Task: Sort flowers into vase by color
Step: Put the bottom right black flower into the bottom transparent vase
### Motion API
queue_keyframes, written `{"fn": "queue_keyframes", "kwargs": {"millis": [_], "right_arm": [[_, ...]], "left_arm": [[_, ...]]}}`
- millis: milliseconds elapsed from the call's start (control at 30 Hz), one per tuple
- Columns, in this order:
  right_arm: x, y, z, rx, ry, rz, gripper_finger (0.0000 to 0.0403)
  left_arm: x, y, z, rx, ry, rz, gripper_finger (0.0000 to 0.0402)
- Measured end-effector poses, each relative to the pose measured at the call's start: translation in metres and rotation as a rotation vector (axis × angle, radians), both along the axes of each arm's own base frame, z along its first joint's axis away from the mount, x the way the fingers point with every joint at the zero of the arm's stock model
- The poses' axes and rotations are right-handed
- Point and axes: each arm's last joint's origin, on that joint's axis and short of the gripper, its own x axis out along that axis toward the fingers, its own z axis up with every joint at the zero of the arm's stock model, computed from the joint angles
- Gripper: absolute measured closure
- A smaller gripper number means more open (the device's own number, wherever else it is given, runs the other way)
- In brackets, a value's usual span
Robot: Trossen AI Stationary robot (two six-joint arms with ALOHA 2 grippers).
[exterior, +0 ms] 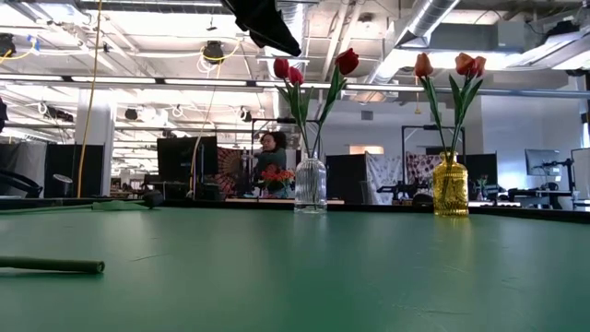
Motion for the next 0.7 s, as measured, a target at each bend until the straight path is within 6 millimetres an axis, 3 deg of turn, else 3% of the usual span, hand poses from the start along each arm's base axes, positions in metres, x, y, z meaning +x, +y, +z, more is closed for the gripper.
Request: {"fn": "queue_keyframes", "kwargs": {"millis": [467,700], "right_arm": [[0.002,-0.001,-0.001,-0.001,-0.011,0.022,0.0178],[-0.010,-0.002,-0.008,-0.040,0.012,0.067,0.0178]], "left_arm": [[0.000,0.001,0.000,0.010,0.002,0.026,0.0282],[0.000,0.001,0.000,-0.001,0.001,0.036,0.0282]]}}
